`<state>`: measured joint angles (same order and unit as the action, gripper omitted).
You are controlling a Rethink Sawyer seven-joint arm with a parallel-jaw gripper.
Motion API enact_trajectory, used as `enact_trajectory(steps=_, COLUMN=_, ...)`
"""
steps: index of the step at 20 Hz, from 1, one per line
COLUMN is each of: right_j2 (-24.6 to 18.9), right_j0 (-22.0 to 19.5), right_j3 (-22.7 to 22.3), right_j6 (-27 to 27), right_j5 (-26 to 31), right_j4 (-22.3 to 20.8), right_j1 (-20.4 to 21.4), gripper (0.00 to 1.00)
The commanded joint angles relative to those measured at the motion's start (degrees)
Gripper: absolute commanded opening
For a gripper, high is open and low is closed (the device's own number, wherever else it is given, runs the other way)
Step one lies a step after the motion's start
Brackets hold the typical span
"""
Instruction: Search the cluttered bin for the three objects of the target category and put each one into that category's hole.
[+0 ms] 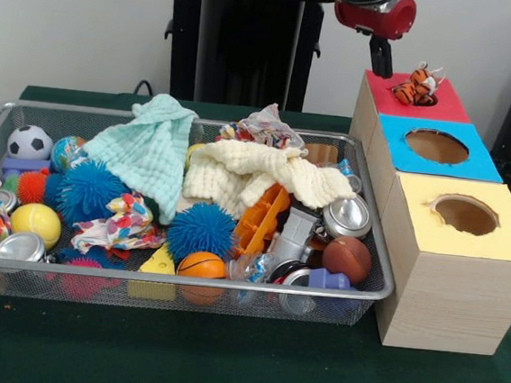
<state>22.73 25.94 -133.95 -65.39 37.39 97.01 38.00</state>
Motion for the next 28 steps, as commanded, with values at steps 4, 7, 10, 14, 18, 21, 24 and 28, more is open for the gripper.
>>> enact_trajectory(steps=4, right_j2=-4.1, right_j0=-2.8, right_j3=2.5, right_j6=-14.0, right_j5=-2.9, right_j4=-4.4, right_j1=1.9, gripper=0.00)
enact_trajectory(steps=7, right_j2=-4.4, right_j0=-2.5, right_j3=2.5, right_j6=-14.0, right_j5=-3.3, right_j4=-3.6, right_j1=2.4, gripper=0.00)
enact_trajectory(steps=10, right_j2=-4.8, right_j0=-2.1, right_j3=2.7, right_j6=-15.8, right_j5=-3.4, right_j4=-3.9, right_j1=2.9, gripper=0.00)
enact_trajectory(steps=14, right_j2=-5.3, right_j0=-1.5, right_j3=2.5, right_j6=-18.4, right_j5=-3.1, right_j4=-4.3, right_j1=4.0, gripper=0.00)
enact_trajectory(steps=18, right_j2=-6.5, right_j0=-0.9, right_j3=2.4, right_j6=-15.6, right_j5=-3.6, right_j4=0.7, right_j1=3.0, gripper=0.00)
enact_trajectory(steps=21, right_j2=-7.4, right_j0=0.5, right_j3=2.1, right_j6=-14.6, right_j5=-3.6, right_j4=5.7, right_j1=2.0, gripper=0.00)
enact_trajectory(steps=24, right_j2=-8.0, right_j0=3.0, right_j3=2.1, right_j6=-11.5, right_j5=-3.2, right_j4=12.5, right_j1=0.2, gripper=0.00)
enact_trajectory(steps=28, right_j2=-8.1, right_j0=6.3, right_j3=3.4, right_j6=-10.1, right_j5=-3.0, right_j4=18.3, right_j1=-2.5, gripper=0.00)
